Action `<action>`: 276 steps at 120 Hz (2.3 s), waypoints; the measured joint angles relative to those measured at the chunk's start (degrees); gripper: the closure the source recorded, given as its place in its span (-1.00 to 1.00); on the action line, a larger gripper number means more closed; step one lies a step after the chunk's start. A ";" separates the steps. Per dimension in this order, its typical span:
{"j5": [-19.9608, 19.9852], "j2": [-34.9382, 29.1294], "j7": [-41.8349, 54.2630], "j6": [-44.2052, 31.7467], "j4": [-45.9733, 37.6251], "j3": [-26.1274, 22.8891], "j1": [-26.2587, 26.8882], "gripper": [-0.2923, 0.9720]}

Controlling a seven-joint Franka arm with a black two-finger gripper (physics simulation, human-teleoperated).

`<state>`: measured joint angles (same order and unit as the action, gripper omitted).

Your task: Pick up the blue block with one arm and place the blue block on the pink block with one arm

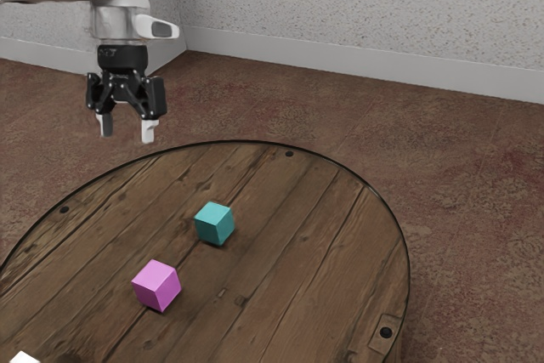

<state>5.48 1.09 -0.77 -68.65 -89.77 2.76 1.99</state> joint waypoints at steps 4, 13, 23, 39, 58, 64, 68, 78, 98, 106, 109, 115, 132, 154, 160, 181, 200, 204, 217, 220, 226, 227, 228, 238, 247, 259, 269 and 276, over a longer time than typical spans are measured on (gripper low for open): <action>-0.01 0.08 -0.05 -3.23 -0.23 0.06 -0.11 -0.54; -0.03 1.98 -0.25 -9.69 -0.95 -0.06 -0.86 -0.54; 0.00 5.93 -0.59 -16.29 -3.56 -0.25 -2.40 -0.54; -0.15 8.64 -1.03 -27.24 -11.66 -0.42 -3.32 -0.54; -1.39 12.31 -0.67 -39.51 -15.95 -1.38 -3.48 -0.54; -2.26 14.48 -0.72 -42.78 -15.92 -2.58 -3.41 -0.54; -3.52 15.30 -0.97 -44.63 -15.89 -3.55 -3.36 -0.54; -5.73 18.13 -1.60 -48.60 -15.02 -4.59 -3.26 -0.54; -7.38 22.15 -2.54 -53.82 -13.43 -4.73 -3.31 -0.54; -7.66 22.54 -2.83 -55.28 -13.50 -4.89 -3.31 -0.54; -7.74 22.70 -2.91 -55.76 -13.54 -4.91 -3.31 -0.54; -7.86 23.03 -3.04 -56.59 -13.69 -4.95 -3.31 -0.54; -7.98 21.88 -3.36 -58.86 -17.47 -5.35 -3.30 -0.54; -7.99 22.27 -3.66 -60.42 -18.27 -5.39 -3.33 -0.54; -7.97 22.69 -3.72 -60.65 -18.27 -5.36 -3.37 -0.54; -7.85 24.47 -3.89 -61.41 -17.91 -5.15 -3.77 -0.52; -7.57 24.85 -3.90 -62.05 -17.83 -5.13 -3.83 -0.33; -7.53 24.86 -3.85 -62.24 -17.83 -5.13 -3.83 -0.29; -7.27 24.88 -3.63 -62.71 -17.88 -5.13 -3.88 -0.18; -6.87 24.88 -3.51 -62.78 -17.93 -5.08 -3.89 -0.16; -6.23 24.88 -3.28 -62.90 -17.98 -4.98 -3.91 -0.13; -6.15 24.88 -3.25 -62.91 -17.98 -4.96 -3.91 -0.12; -6.08 24.88 -3.21 -62.93 -18.00 -4.95 -3.92 -0.12; -5.61 24.84 -2.94 -63.04 -18.01 -4.89 -3.92 -0.07; -5.67 24.77 -2.77 -63.03 -18.01 -4.87 -3.92 -0.05; -6.15 24.59 -2.61 -63.06 -18.10 -4.94 -3.92 -0.04; -6.62 21.50 -2.57 -63.02 -19.50 -4.94 -3.92 -0.03; -6.89 17.30 -2.60 -62.96 -22.17 -4.89 -3.92 -0.01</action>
<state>-1.42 18.38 -3.38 -131.60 -111.94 -2.13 -1.93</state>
